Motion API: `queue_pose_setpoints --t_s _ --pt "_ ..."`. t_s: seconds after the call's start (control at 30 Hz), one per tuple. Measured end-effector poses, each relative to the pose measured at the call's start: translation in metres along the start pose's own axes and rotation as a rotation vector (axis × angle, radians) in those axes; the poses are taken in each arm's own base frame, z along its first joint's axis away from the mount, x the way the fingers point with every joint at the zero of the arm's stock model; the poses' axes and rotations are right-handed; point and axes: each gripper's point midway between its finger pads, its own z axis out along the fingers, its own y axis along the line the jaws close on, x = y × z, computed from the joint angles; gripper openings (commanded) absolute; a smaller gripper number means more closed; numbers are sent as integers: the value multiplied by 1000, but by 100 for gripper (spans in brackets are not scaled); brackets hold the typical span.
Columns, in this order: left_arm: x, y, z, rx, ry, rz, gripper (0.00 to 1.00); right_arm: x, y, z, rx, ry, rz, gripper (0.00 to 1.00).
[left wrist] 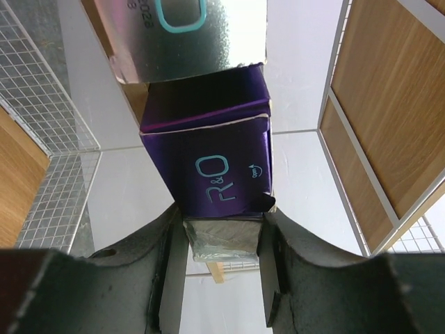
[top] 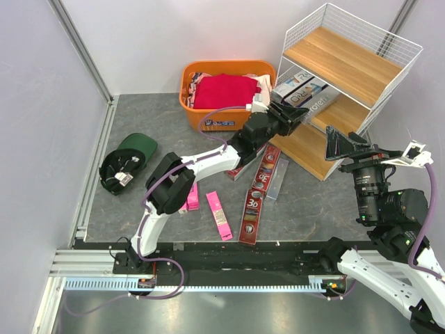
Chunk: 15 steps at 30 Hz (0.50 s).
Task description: Place and organize the toothpastes onto the shelf
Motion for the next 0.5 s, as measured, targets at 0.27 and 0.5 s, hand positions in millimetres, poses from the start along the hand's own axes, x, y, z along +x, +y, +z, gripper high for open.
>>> queue_pose_setpoints --t_s 0.27,0.5 --pt "12 -11 1 43 52 53 90 -3 -1 -2 1 -7 5 98" --pt "30 0 -6 44 100 150 97 -4 -1 -2 0 -9 7 98"
